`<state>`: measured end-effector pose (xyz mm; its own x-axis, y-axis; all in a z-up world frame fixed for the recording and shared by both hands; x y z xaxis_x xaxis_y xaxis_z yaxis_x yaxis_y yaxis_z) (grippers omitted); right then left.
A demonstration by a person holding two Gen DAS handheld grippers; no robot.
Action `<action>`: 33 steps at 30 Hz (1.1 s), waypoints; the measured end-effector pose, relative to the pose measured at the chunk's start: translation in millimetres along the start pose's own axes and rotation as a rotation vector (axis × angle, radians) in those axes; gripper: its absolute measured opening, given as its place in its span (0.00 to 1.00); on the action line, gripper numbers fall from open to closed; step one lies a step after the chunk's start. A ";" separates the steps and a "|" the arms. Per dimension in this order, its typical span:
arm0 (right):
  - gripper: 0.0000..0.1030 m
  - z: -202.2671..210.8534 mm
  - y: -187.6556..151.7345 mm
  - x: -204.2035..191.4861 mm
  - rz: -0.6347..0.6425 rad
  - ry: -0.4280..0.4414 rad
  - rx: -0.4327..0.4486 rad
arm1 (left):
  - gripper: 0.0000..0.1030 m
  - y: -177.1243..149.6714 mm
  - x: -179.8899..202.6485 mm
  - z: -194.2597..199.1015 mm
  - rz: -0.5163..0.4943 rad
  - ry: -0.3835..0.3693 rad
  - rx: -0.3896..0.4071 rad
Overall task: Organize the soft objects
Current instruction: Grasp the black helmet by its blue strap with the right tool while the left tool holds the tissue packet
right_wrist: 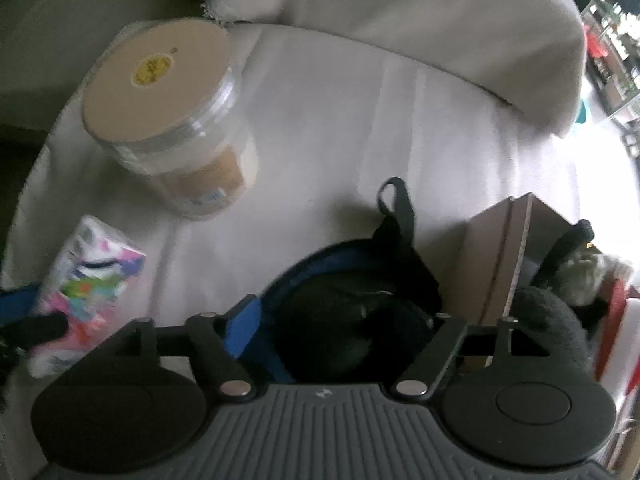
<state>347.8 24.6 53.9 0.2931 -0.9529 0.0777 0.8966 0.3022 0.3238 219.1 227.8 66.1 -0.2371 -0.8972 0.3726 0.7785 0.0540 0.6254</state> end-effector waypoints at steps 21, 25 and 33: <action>0.62 -0.5 -3.6 23.6 -0.097 0.010 -0.242 | 0.29 -16.9 -1.5 -10.1 0.059 -0.027 0.027; 0.62 -0.5 13.0 28.0 -0.162 0.038 -0.165 | 0.29 -17.8 -2.8 -10.0 0.069 -0.035 0.033; 0.83 42.8 30.9 34.6 -0.099 0.178 0.052 | 0.34 -21.7 -4.4 -14.7 0.092 -0.029 0.021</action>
<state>371.5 -0.1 106.9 0.2627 -0.9570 -0.1232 0.9069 0.2013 0.3701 211.8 224.1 40.8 -0.1818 -0.8751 0.4485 0.7854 0.1452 0.6017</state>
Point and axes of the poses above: each gripper's, at about its wrist camera, not at the fingertips, and z roughly against the way its jaws point, x to its right, y to its top, the point moved 3 cm from there along -z, roughly the way its jaws point, and after that the axes turned 5 degrees about x, right-handed, at the moved point
